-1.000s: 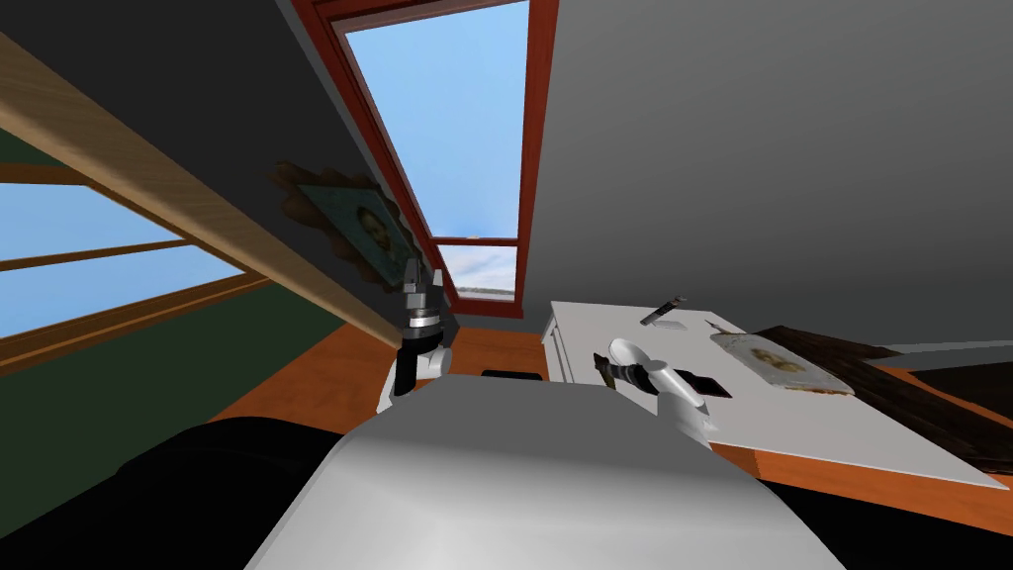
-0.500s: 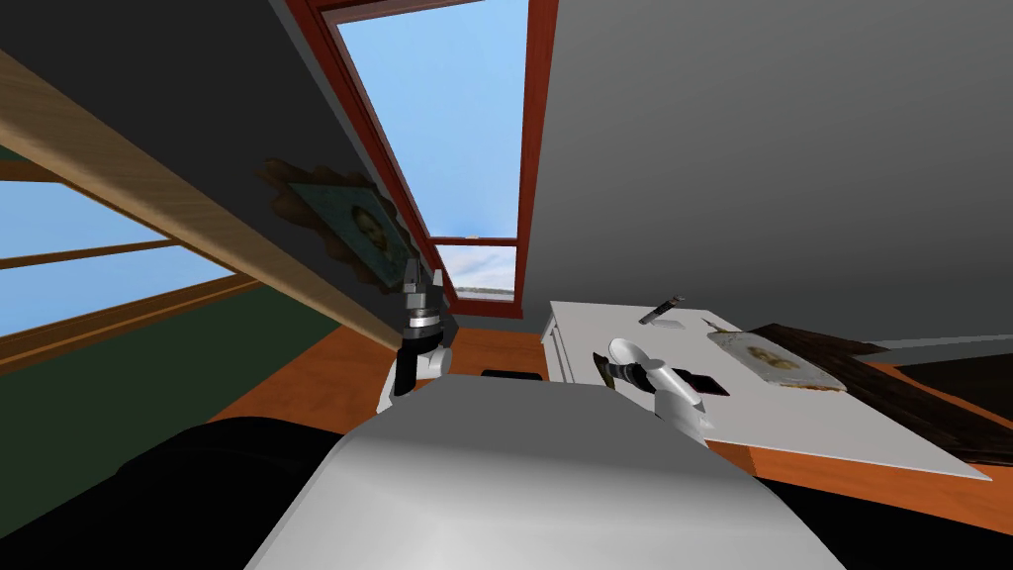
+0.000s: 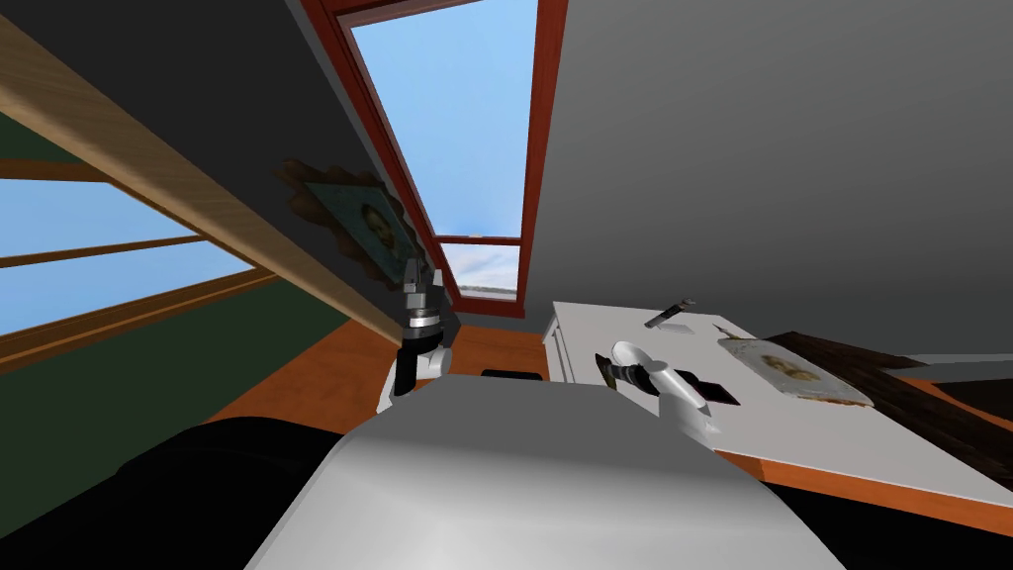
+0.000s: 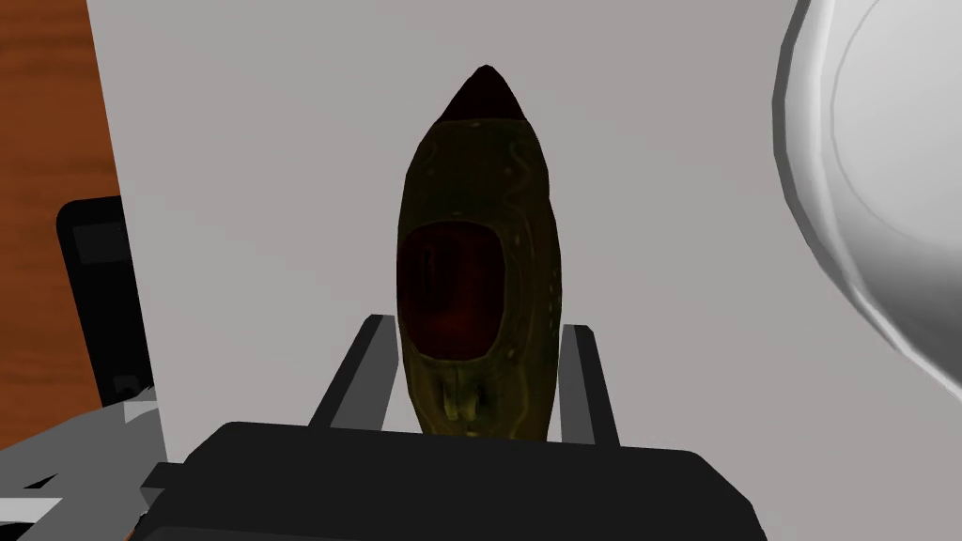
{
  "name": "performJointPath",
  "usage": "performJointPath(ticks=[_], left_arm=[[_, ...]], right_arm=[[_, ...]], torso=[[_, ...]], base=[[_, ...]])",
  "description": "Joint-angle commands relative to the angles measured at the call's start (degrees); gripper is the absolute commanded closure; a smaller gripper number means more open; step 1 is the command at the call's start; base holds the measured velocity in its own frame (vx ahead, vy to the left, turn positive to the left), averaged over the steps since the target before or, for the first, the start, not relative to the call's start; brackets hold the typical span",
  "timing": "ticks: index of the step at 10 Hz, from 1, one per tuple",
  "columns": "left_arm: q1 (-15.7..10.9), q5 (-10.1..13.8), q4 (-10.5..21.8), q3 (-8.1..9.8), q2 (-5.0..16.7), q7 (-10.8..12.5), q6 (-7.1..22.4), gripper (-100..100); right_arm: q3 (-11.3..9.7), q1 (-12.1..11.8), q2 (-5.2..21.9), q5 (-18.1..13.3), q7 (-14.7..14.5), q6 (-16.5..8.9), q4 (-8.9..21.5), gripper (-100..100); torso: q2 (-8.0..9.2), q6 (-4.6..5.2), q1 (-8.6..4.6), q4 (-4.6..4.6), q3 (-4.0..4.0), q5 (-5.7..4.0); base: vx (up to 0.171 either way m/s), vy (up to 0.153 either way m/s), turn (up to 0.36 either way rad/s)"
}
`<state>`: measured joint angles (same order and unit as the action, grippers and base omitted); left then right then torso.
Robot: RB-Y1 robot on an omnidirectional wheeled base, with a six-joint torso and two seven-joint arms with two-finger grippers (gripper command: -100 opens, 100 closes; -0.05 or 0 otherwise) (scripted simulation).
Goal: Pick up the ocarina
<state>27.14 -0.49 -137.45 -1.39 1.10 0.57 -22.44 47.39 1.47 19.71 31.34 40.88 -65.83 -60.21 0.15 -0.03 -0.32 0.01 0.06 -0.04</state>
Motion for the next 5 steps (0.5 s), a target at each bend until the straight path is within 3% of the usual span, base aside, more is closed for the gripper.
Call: performJointPath(ticks=[1,2,3,5], left_arm=[[0.0,0.0,0.0,0.0,0.0,0.0,0.0,0],[0.0,0.0,0.0,0.0,0.0,0.0,0.0,0],[0.0,0.0,0.0,0.0,0.0,0.0,0.0,0],[0.0,0.0,0.0,0.0,0.0,0.0,0.0,0]], right_arm=[[-2.02,-2.11,0.52,1.58,2.86,0.22,-2.15,100],[-3.7,-3.76,0.97,2.91,4.5,0.5,-3.72,100],[-3.7,-3.76,0.97,2.91,4.97,0.5,-3.72,100],[-7.05,-7.08,1.87,5.57,8.59,1.06,-6.85,100]], torso=[[0.0,0.0,0.0,0.0,0.0,0.0],[0.03,0.02,-0.02,0.0,0.01,0.01],[0.04,0.0,0.0,0.01,0.03,0.02],[-0.02,-0.02,0.06,0.02,0.0,0.02]], base=[[-0.036,-0.035,0.07],[-0.04,-0.033,0.134],[-0.026,-0.023,0.055],[-0.029,-0.023,0.129]])
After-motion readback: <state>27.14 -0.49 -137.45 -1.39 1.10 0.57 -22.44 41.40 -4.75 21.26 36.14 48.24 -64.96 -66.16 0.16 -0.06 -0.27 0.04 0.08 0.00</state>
